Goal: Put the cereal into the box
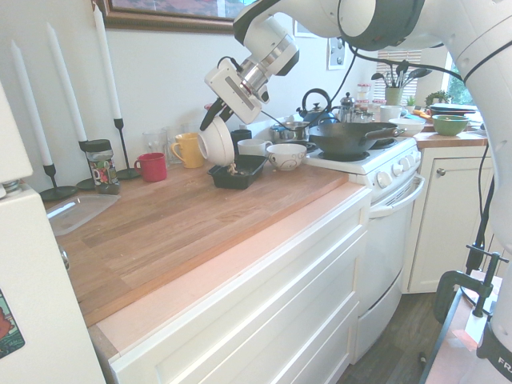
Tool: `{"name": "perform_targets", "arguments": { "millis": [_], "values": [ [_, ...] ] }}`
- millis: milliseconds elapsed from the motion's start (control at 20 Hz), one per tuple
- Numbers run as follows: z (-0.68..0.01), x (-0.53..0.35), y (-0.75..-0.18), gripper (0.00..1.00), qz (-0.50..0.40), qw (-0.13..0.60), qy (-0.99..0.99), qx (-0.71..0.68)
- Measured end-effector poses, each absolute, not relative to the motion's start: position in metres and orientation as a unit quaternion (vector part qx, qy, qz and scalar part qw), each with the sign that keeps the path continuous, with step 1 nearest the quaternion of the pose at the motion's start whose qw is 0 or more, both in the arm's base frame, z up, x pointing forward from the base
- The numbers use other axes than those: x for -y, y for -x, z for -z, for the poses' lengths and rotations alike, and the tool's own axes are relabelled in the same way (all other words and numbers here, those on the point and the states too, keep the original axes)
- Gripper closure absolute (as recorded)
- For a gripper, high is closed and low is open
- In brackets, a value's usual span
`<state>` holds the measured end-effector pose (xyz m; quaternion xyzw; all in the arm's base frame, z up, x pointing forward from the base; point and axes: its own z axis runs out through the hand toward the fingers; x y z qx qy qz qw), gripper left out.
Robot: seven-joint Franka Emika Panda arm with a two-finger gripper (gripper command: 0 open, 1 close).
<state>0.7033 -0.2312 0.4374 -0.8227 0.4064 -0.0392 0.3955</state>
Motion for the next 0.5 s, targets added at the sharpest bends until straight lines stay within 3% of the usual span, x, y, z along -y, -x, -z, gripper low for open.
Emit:
{"name": "perform_targets", "arguments": {
  "millis": [500],
  "values": [
    [-0.411, 0.248, -0.692, 1.00, 0.033, 0.444, 0.798, -0.407]
  ]
}}
